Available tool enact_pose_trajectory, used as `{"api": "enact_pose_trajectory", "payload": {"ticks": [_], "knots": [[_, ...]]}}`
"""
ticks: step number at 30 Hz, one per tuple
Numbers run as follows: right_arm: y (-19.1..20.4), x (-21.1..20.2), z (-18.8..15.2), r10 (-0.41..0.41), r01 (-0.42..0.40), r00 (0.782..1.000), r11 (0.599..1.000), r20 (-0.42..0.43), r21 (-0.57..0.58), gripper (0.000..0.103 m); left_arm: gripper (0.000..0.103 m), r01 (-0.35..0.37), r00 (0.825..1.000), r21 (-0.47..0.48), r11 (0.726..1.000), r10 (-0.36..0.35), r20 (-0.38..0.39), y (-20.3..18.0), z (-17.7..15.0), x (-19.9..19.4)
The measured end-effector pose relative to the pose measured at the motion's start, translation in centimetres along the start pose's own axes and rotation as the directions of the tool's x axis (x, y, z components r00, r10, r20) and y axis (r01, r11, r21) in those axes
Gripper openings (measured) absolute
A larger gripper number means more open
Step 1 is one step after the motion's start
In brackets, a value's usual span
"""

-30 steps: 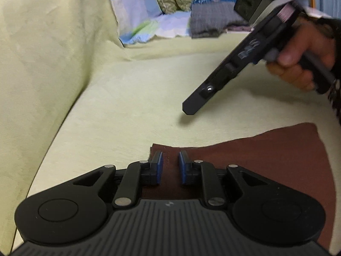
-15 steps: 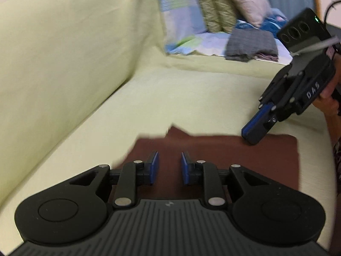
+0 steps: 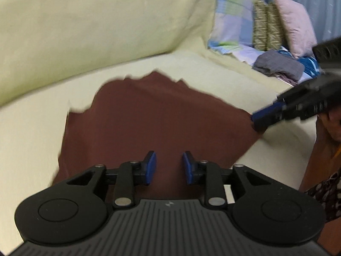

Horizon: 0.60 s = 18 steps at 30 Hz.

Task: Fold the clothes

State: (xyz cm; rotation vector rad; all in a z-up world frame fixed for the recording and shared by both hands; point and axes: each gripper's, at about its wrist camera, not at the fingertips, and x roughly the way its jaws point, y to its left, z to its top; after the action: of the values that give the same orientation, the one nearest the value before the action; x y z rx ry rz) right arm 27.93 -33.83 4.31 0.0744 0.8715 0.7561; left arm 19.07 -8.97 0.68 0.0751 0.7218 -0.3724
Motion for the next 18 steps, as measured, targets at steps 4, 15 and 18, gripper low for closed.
{"api": "enact_pose_trajectory", "payload": {"ticks": [4,15,18], "knots": [[-0.1,-0.6,0.3,-0.008,0.007,1.000,1.000,0.024,0.030,0.020,0.040,-0.052,0.999,-0.067,0.996,0.053,0.006,-0.3,-0.3,-0.2],[1.3,0.4,-0.3,-0.123,0.119,0.991,0.990,0.051,0.076,0.021,0.058,-0.156,0.988,-0.156,0.975,0.153,-0.030,-0.9,-1.9,-1.8],[2.0,-0.6,-0.8,-0.167,0.155,0.982,0.980,0.094,0.123,0.022,0.066,-0.169,0.986,-0.163,0.972,0.166,-0.034,-1.1,-2.1,-2.1]]}}
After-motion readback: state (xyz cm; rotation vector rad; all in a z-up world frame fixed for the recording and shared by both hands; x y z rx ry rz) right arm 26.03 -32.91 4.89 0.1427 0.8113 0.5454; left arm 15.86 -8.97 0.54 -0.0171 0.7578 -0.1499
